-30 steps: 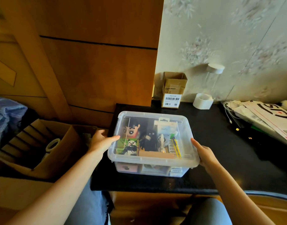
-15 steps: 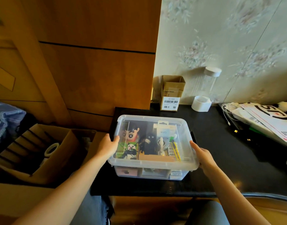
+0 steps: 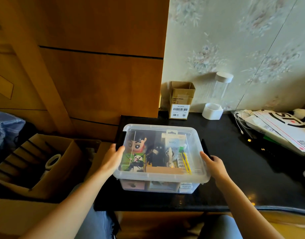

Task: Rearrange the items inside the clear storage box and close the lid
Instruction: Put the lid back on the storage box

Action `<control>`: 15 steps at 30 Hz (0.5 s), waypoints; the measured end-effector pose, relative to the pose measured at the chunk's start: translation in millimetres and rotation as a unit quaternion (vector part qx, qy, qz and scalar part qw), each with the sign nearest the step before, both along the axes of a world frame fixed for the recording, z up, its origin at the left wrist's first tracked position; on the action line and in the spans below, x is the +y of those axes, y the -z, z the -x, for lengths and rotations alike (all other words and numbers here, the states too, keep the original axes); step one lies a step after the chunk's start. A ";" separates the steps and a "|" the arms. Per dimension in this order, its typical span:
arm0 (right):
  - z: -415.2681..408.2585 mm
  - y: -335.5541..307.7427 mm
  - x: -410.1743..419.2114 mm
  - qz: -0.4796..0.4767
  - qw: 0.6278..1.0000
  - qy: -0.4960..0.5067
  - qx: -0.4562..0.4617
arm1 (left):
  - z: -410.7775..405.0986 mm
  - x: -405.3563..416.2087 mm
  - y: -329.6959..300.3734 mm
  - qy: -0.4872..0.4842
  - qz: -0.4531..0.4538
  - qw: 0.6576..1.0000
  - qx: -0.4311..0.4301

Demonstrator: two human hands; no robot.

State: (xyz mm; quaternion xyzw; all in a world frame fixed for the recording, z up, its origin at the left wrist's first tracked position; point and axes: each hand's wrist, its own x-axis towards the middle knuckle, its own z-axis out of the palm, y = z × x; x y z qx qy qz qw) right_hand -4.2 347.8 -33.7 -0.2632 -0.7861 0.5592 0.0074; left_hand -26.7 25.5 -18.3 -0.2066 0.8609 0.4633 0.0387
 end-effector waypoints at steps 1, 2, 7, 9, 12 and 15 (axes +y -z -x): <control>0.5 -1.0 0.9 -0.020 1.000 -0.002 0.016 | 0.8 -1.1 1.2 -0.013 -0.057 0.998 0.002; 1.3 -2.9 1.5 -0.035 0.999 -0.006 0.029 | 1.6 -0.9 3.0 -0.020 -0.078 0.997 0.007; 11.4 -8.3 -4.8 -0.025 0.998 -0.054 0.037 | -0.2 3.5 8.9 -0.037 -0.041 0.996 0.063; 13.1 -5.7 -8.8 -0.090 0.994 -0.058 0.036 | 0.1 2.6 11.4 -0.028 -0.033 0.996 0.072; 11.3 -4.1 -13.7 -0.155 0.985 -0.054 0.050 | 1.3 2.4 13.0 -0.026 -0.035 0.996 0.083; 11.6 -3.9 -17.5 -0.205 0.976 -0.048 0.063 | 2.1 3.7 13.4 -0.027 -0.034 0.995 0.089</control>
